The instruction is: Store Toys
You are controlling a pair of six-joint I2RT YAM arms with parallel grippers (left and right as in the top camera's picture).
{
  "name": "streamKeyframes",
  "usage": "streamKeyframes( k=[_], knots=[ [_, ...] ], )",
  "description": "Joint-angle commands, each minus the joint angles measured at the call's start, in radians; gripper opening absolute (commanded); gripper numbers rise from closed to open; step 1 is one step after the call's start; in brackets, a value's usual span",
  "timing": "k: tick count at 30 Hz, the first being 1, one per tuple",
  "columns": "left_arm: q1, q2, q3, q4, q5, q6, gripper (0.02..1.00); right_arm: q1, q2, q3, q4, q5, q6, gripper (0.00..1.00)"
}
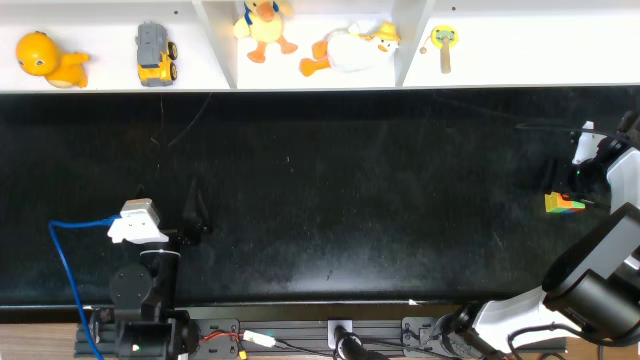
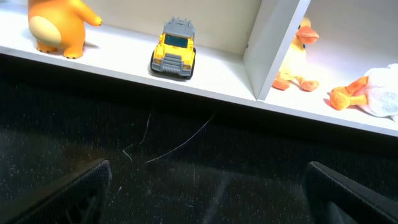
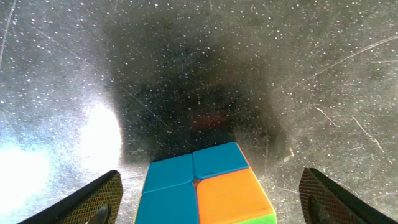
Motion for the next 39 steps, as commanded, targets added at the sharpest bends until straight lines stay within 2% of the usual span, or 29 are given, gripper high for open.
streamKeyframes(
  k=[1,18,39],
  knots=[
    [0.01,-0.01,-0.009,0.005,0.01,-0.007,0.998,-0.006,0.005,-0.003,0.005,-0.033,-0.003,0.796],
    [0.01,-0.01,-0.009,0.005,0.01,-0.007,0.998,-0.006,0.037,-0.006,0.013,-0.037,0.0,0.82],
    [0.01,-0.01,-0.009,0.005,0.01,-0.007,0.998,-0.006,0.038,-0.006,0.011,-0.056,0.027,0.601]
  ],
)
